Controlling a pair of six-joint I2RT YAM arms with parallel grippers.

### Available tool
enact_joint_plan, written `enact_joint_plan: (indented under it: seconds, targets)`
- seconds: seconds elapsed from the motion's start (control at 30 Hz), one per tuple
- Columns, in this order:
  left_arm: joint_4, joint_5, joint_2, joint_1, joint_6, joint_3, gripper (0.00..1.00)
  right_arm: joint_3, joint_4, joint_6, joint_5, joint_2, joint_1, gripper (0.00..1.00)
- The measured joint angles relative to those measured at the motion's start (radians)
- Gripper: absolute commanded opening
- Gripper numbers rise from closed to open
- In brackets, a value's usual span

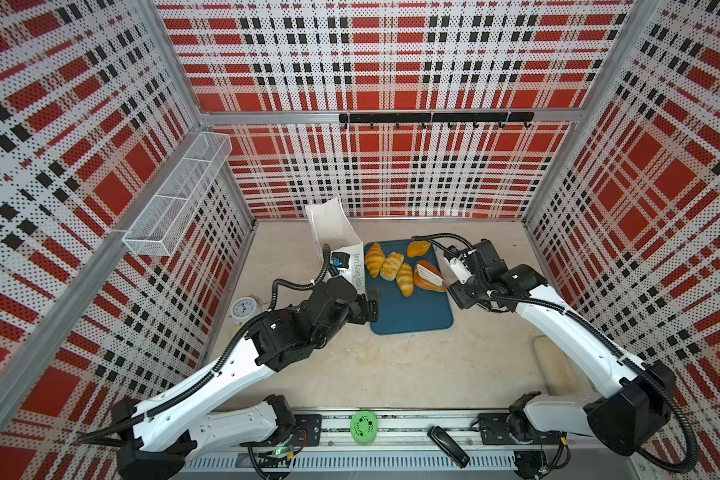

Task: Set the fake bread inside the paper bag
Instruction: 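Move the empty tongs back over the tray while the left gripper advances toward the tray, then lower the open tongs around the triangular orange pastry with the right gripper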

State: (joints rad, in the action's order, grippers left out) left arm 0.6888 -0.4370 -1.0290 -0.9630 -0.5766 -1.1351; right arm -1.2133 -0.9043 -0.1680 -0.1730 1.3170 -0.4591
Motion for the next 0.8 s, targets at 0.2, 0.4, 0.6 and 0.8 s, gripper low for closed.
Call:
enact_joint_plan:
  seconds: [0.2,0.4,0.6,0.8]
  targets:
    - [-0.036,0.029,-0.037,-0.005,-0.022,0.02,0.99,0.004,-0.009,0.002,0.01,0.047,0.053,0.67]
    - [-0.064,0.06,-0.079,-0.016,-0.042,0.037,0.99,0.004,-0.013,0.001,0.013,0.144,0.067,0.67]
    - [-0.096,0.094,-0.113,-0.021,-0.065,0.072,0.99,0.001,-0.011,-0.001,0.017,0.207,0.077,0.68]
    - [-0.109,0.115,-0.134,-0.021,-0.075,0.089,0.99,-0.002,-0.005,-0.002,0.016,0.267,0.085,0.67]
